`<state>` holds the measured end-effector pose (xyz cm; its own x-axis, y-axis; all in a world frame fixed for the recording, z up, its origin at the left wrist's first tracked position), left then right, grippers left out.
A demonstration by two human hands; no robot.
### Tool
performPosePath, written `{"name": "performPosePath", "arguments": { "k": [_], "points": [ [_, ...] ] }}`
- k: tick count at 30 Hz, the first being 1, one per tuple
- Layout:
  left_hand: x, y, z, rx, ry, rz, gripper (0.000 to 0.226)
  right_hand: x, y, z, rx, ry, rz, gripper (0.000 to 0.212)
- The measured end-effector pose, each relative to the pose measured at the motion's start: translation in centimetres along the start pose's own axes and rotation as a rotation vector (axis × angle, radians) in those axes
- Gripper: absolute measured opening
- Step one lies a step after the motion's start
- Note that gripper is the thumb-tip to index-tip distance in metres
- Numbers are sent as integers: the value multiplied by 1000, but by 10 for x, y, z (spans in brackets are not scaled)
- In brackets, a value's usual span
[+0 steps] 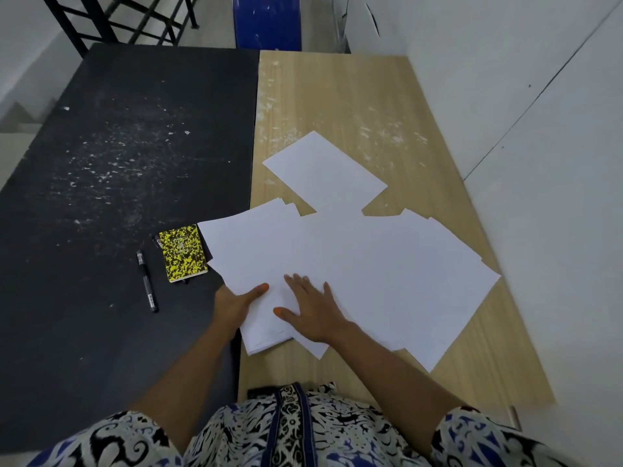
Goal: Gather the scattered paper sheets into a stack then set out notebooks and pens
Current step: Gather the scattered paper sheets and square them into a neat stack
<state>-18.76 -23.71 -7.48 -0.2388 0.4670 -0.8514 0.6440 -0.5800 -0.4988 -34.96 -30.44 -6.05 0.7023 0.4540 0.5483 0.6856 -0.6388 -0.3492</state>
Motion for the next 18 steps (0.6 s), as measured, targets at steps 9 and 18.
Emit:
{"name": "performPosePath", "arguments": {
  "k": [9, 18],
  "points": [
    [15, 1, 2, 102, 11, -80, 48, -121, -74, -45, -485, -108, 704, 97],
    [19, -7, 11, 160, 101, -83, 49, -145, -81, -42, -445, -60, 727, 91]
  ]
}}
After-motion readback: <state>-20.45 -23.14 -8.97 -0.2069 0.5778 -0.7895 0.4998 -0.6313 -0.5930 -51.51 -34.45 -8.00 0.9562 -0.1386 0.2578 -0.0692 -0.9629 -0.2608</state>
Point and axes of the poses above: each hand's wrist, its own y-axis towards the middle knuckle, its own z-axis out of the palm, x = y × z, the point moved 10 cm from there along y, towards the middle knuckle, and after that the axes turned 3 degrees about -x, right-handed, at the moved point
